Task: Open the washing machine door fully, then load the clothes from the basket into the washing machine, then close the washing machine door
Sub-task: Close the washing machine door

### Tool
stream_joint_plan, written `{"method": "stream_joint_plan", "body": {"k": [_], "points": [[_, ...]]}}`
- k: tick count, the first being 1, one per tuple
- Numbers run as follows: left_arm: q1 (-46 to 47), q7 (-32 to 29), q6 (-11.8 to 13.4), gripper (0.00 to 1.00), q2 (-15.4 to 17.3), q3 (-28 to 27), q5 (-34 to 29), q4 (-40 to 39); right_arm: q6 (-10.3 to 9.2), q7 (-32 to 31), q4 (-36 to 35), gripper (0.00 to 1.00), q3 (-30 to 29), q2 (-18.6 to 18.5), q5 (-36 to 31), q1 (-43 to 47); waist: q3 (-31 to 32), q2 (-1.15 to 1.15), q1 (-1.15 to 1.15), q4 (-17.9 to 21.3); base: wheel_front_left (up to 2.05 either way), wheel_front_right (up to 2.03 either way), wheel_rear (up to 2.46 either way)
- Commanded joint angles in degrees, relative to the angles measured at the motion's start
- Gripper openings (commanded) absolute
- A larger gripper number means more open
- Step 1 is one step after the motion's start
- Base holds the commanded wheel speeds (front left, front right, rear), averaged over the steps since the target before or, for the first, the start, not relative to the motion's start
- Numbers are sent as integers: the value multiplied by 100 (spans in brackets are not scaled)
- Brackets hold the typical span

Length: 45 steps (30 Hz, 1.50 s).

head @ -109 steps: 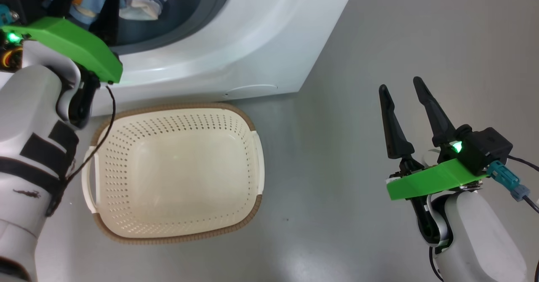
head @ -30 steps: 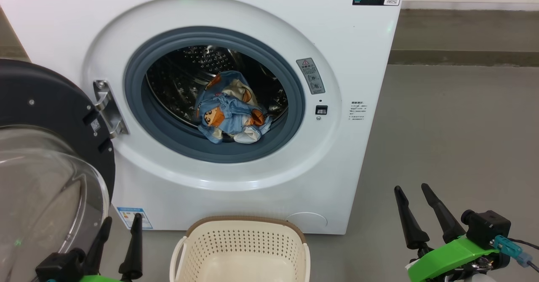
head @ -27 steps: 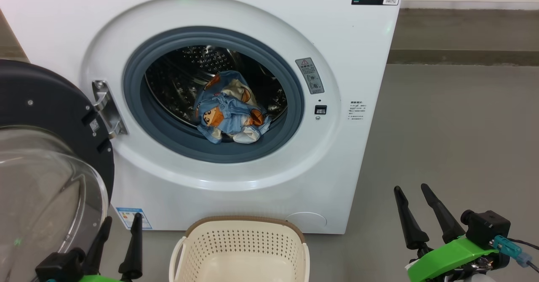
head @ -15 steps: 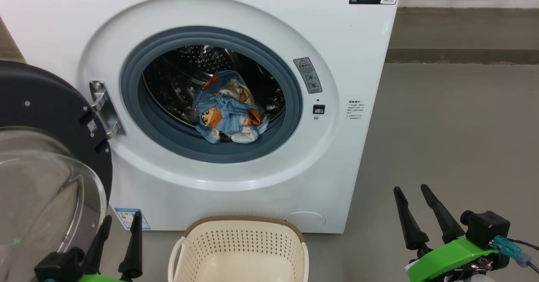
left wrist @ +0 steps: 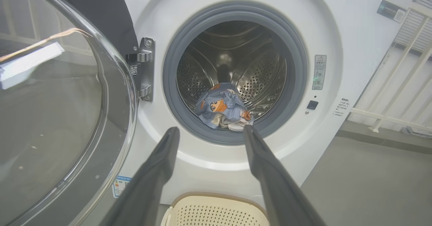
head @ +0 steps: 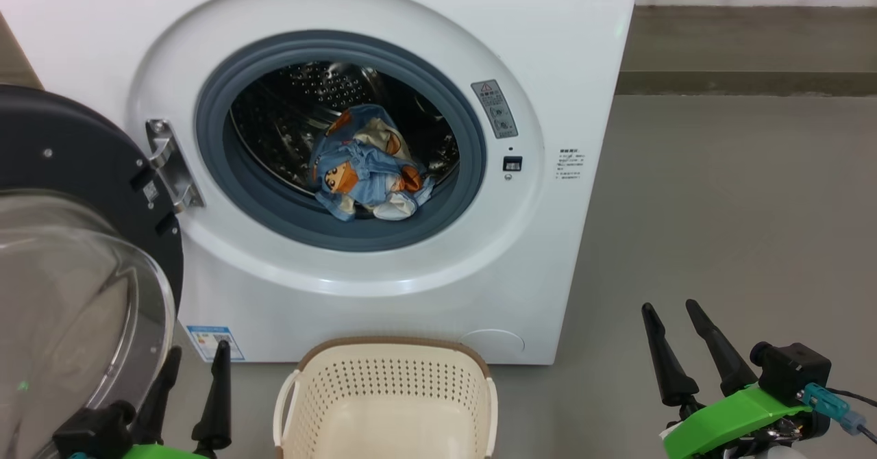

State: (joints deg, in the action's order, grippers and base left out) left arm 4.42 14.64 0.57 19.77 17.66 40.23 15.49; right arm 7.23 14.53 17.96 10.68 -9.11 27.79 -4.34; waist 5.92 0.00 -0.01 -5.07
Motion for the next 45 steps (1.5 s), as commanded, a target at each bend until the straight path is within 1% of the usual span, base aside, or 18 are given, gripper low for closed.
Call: {"method": "stream_joint_plan", "body": {"k": [1,11,32,39,45], "points": [[150,36,26,100,139,-246,11,-188,25,47,-130,100,75,-49,13,-154,0,0,1,-3,-161,161,0],[148,33,50,100,135,-231,3,-181,25,47,-127,100,63,-51,15,-140,14,0,1,-13,-100,100,0],[147,5,98,100,165,-136,11,-173,25,47,-88,100,92,-86,51,-134,60,0,1,-74,-2,2,0],[168,-38,109,100,196,-82,-12,-157,25,47,-72,100,89,-81,72,-96,105,0,1,-251,0,0,0],[176,-44,149,100,227,-58,-43,-168,25,47,-75,100,119,-63,102,-75,136,0,1,-545,0,0,0]]}}
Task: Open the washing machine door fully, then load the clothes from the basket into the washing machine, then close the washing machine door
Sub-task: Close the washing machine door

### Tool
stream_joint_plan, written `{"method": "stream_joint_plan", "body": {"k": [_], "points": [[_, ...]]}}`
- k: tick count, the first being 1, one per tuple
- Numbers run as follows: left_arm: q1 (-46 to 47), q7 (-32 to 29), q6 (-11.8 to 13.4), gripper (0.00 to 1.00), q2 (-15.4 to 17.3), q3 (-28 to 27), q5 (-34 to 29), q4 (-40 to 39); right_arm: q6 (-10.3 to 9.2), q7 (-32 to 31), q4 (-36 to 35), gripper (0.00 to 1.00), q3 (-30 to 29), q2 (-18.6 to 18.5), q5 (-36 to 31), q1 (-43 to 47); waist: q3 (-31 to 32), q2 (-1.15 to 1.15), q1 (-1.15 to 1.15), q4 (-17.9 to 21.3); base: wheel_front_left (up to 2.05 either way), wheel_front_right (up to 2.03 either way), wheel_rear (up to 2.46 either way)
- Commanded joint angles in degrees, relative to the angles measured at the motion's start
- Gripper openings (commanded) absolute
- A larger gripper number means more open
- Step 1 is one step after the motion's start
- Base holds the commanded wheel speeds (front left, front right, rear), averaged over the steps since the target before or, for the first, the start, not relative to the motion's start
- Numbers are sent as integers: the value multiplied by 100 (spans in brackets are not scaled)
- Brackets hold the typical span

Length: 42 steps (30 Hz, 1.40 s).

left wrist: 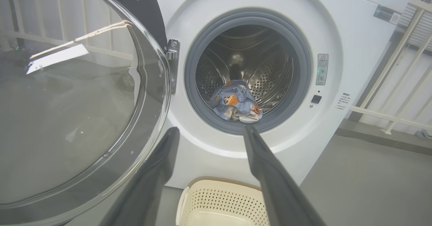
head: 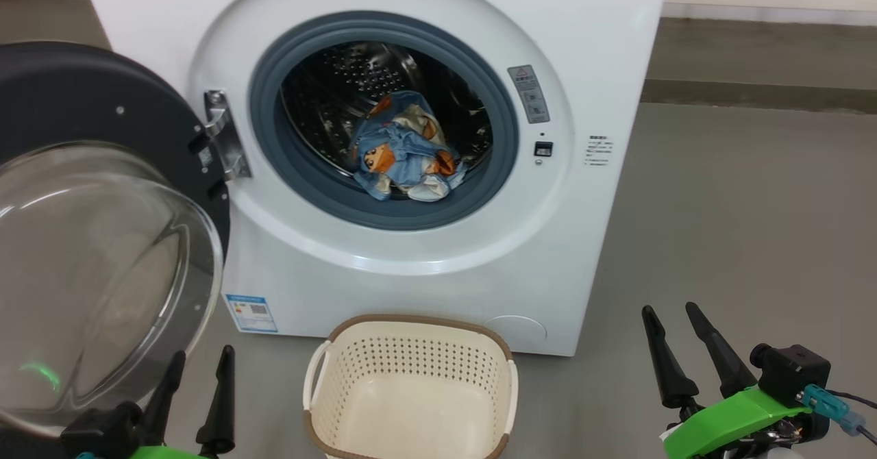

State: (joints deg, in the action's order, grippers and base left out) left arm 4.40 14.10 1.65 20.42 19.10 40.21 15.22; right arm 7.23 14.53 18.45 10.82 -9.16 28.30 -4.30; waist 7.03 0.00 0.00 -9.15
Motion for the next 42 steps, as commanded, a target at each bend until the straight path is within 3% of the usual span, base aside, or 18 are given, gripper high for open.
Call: {"method": "stream_joint_plan", "body": {"k": [1,22,42], "points": [[174,9,61,100,167,-202,-49,-140,25,47,-127,100,107,-53,56,-74,31,0,0,-192,0,0,0],[162,-80,344,100,315,-167,-179,-316,25,47,-111,100,92,100,111,-40,78,0,0,-1428,0,0,0],[-27,53,591,100,395,-659,-155,-590,25,47,150,100,587,126,188,-750,-357,0,0,-1838,0,0,0]]}}
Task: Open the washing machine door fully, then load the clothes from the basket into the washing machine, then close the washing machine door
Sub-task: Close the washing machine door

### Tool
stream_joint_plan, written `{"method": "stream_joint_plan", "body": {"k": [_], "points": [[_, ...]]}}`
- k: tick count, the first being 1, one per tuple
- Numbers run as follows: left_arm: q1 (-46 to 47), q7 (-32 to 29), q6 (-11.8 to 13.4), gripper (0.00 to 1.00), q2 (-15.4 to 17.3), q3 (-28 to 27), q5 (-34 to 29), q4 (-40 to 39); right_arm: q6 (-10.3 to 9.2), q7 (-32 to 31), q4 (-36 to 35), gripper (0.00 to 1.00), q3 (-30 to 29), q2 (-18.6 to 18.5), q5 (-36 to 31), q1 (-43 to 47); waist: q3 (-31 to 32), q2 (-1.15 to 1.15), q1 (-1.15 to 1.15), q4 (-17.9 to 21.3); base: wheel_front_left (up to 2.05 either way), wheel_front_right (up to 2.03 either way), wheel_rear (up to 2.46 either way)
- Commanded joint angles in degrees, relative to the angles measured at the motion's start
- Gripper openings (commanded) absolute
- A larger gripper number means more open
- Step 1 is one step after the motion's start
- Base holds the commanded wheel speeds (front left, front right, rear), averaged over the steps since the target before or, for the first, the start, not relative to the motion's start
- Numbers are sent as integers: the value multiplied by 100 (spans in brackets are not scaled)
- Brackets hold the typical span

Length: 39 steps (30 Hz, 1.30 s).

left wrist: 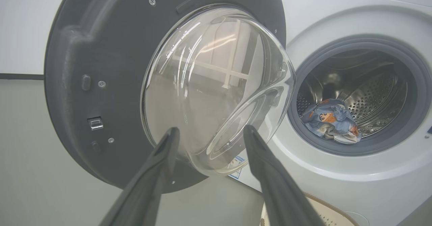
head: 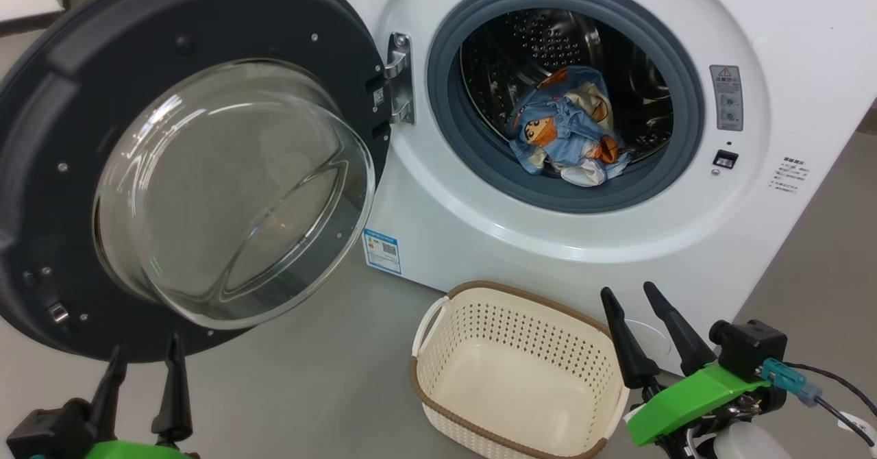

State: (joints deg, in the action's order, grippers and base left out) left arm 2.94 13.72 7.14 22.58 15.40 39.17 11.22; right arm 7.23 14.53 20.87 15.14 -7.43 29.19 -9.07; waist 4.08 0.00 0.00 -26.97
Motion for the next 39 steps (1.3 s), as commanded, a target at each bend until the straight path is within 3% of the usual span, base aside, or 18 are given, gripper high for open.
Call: {"method": "stream_joint_plan", "body": {"k": [1,22,39], "points": [[98,96,58,100,179,-321,-57,-207,25,47,-71,100,186,-46,107,-309,-77,0,0,-68,0,0,0],[-135,125,97,100,122,-711,-128,-446,25,47,151,100,556,-79,271,-714,-232,0,0,-172,0,0,0],[-133,127,56,100,83,-710,-208,-444,25,47,143,100,596,-106,296,-705,-235,0,0,-171,0,0,0]]}}
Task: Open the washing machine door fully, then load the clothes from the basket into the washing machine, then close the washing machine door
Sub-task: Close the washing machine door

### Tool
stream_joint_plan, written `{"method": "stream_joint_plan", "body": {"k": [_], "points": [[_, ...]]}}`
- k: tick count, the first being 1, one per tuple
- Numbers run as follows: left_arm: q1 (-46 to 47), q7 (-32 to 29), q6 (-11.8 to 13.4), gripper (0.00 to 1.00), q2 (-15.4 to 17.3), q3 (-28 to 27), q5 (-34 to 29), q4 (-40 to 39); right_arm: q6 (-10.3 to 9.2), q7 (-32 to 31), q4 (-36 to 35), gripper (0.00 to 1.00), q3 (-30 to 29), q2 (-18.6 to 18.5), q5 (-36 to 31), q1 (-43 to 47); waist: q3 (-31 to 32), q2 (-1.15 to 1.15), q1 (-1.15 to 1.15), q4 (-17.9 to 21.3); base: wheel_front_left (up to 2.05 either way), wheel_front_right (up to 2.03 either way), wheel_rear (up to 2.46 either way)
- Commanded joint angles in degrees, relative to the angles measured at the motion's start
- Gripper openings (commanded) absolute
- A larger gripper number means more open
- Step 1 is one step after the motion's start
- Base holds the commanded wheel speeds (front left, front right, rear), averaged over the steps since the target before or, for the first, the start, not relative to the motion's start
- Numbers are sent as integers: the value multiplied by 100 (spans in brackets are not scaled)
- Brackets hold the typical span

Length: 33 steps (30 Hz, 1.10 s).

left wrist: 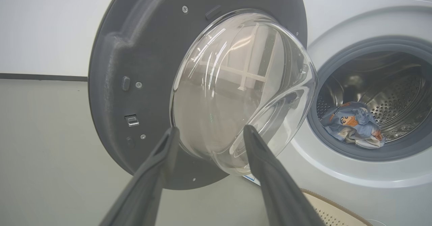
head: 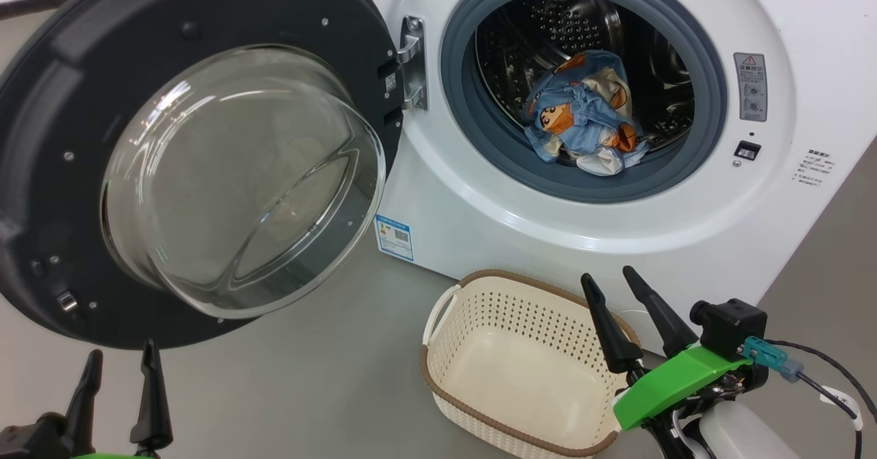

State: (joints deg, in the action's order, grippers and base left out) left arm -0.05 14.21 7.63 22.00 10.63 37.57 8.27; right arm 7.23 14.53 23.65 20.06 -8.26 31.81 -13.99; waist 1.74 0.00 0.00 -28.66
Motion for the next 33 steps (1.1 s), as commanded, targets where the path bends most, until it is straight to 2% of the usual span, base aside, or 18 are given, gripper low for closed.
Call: {"method": "stream_joint_plan", "body": {"k": [1,2,3,4,5,6,10,14,17,21,24,28,33], "points": [[166,77,4,100,143,-235,-48,-148,25,47,-134,100,109,-22,34,-213,-3,0,0,-2,0,0,0],[165,77,1,100,146,-238,-47,-150,25,47,-133,100,113,-21,35,-214,-4,0,0,-3,0,0,0],[163,77,-3,91,149,-240,-46,-153,25,47,-131,100,118,-22,36,-214,-6,0,0,-5,0,0,0],[164,77,-10,67,156,-243,-44,-158,25,47,-130,100,122,-23,37,-215,-7,0,0,-6,0,0,0],[174,78,-29,9,168,-253,-54,-185,25,47,-129,100,125,-25,38,-215,-8,0,0,-7,0,0,0],[178,78,-57,0,178,-264,-54,-218,25,47,-129,100,128,-27,39,-213,-9,0,0,-9,0,0,0],[179,78,-115,0,241,-324,-48,-352,25,47,-123,100,132,-39,40,-197,-10,0,0,-16,0,0,0],[282,78,-212,0,379,-585,43,-848,25,47,-114,100,132,-71,41,-179,-17,0,0,-32,0,0,0],[420,57,-369,0,453,-903,423,-1324,25,47,-103,100,141,-96,39,-203,-34,0,0,-51,0,0,0],[655,-243,-539,0,768,-1328,934,-1769,25,47,-88,100,171,-116,41,-256,-53,0,0,-64,0,0,0],[974,-502,-685,0,969,-1748,1545,-1891,25,47,-92,100,191,-144,48,-269,-61,0,0,-67,0,0,0],[1493,-902,-831,0,1157,-2318,2551,-1521,25,47,-98,100,160,-185,37,-244,-62,0,0,-57,0,0,0],[2107,-1564,-854,0,1196,-2778,3847,-379,25,47,-124,100,59,-224,0,-121,-60,0,0,-42,0,0,0]]}}
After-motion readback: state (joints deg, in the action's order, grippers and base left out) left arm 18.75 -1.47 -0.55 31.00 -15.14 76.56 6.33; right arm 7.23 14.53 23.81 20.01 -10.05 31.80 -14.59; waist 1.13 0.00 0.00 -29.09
